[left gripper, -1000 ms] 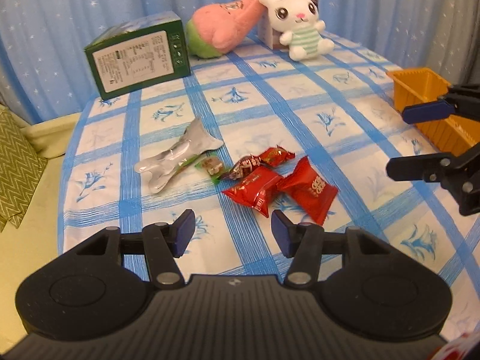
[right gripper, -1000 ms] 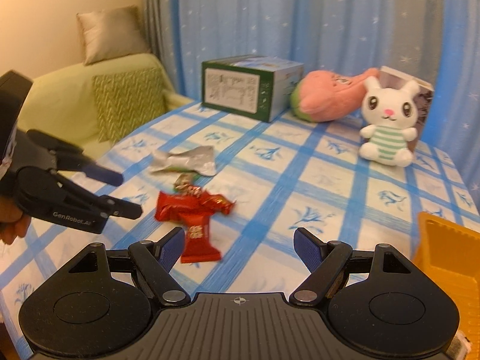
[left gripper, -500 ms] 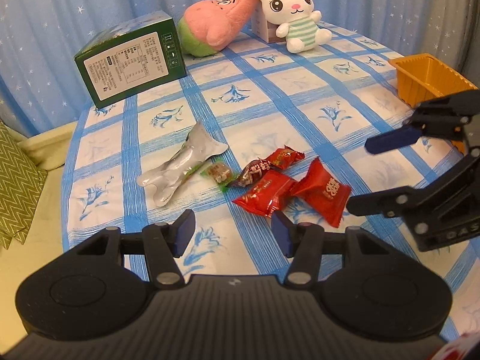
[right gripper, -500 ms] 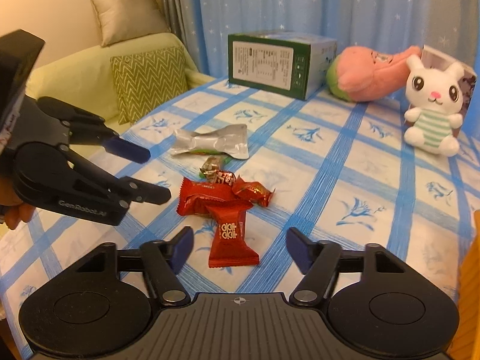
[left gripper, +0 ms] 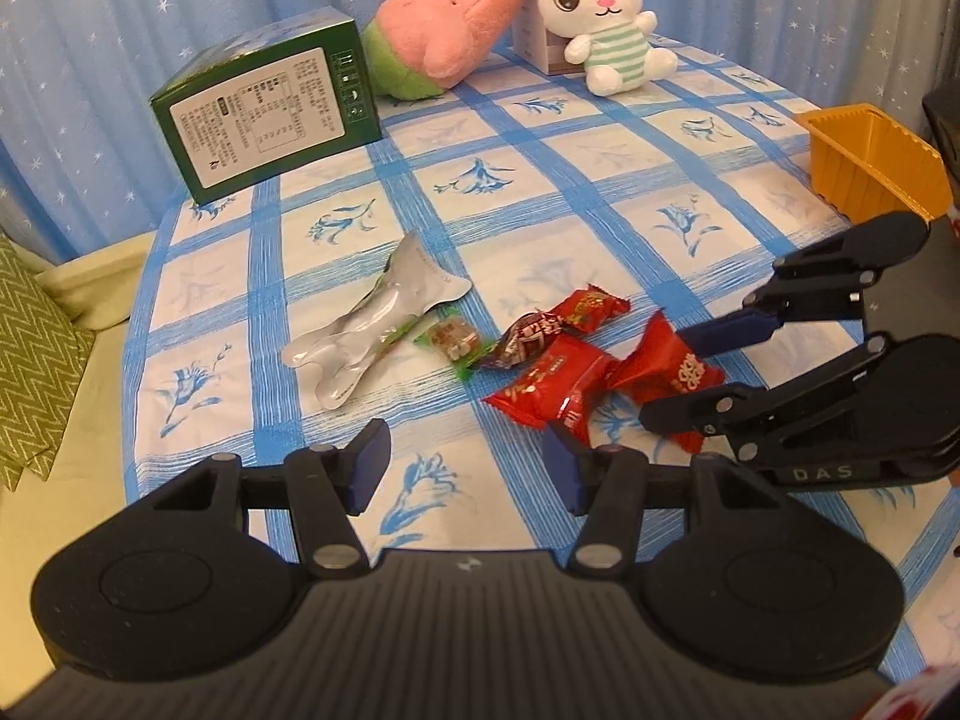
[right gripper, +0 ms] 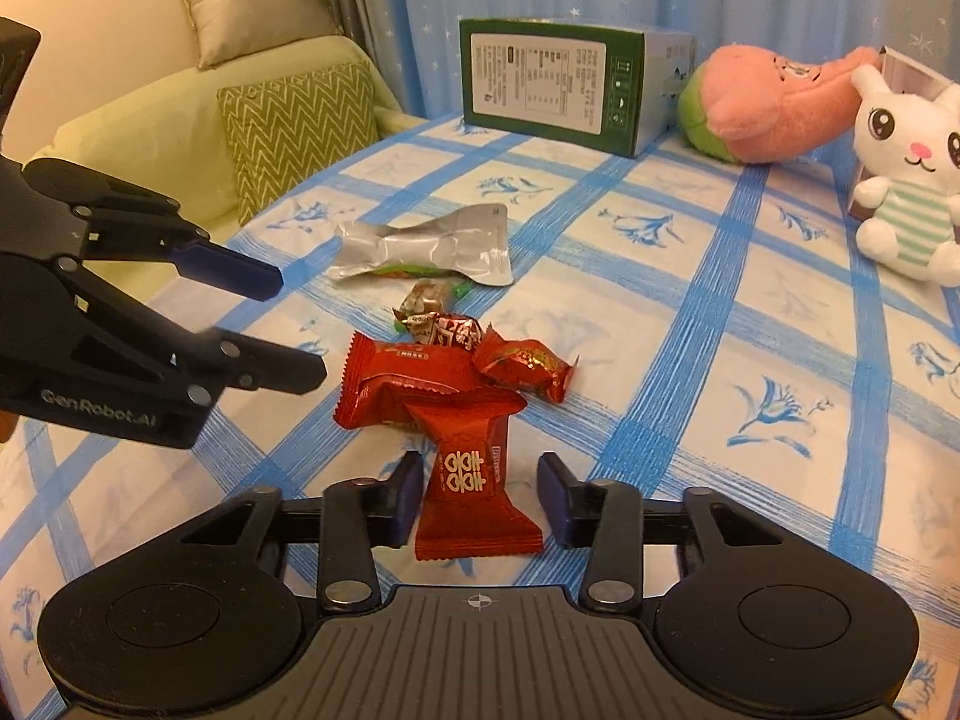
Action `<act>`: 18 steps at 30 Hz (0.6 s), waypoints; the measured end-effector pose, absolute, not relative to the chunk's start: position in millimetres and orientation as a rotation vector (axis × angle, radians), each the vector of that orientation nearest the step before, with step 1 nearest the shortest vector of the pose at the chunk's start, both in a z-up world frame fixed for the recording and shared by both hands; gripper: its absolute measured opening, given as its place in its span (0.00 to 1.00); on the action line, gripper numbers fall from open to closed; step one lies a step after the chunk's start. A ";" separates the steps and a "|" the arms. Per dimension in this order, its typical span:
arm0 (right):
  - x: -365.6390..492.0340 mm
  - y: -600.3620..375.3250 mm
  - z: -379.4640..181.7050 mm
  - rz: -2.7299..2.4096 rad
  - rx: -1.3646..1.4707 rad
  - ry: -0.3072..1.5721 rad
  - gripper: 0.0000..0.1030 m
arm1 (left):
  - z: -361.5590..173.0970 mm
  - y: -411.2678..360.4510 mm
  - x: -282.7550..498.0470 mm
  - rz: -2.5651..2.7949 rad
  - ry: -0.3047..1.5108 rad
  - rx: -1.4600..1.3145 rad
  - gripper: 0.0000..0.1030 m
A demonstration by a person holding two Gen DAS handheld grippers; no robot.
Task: Organize snacks
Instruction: 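Grasp a red wrapped candy with the right gripper while the left gripper approaches another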
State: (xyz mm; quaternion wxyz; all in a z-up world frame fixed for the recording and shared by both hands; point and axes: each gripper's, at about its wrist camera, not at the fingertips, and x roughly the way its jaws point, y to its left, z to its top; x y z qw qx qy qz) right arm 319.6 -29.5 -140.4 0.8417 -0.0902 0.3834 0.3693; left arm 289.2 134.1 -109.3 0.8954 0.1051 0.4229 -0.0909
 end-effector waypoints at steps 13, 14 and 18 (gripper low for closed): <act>322.5 -35.5 -127.9 0.728 -0.129 0.817 0.27 | -113.4 123.2 291.5 -0.257 0.862 0.191 0.51; 323.4 -37.9 -126.5 0.714 -0.122 0.822 0.27 | -114.2 121.5 292.3 -0.267 0.862 0.193 0.51; 330.9 -49.4 -123.8 0.658 -0.085 0.856 0.27 | -116.7 114.2 297.0 -0.303 0.848 0.205 0.50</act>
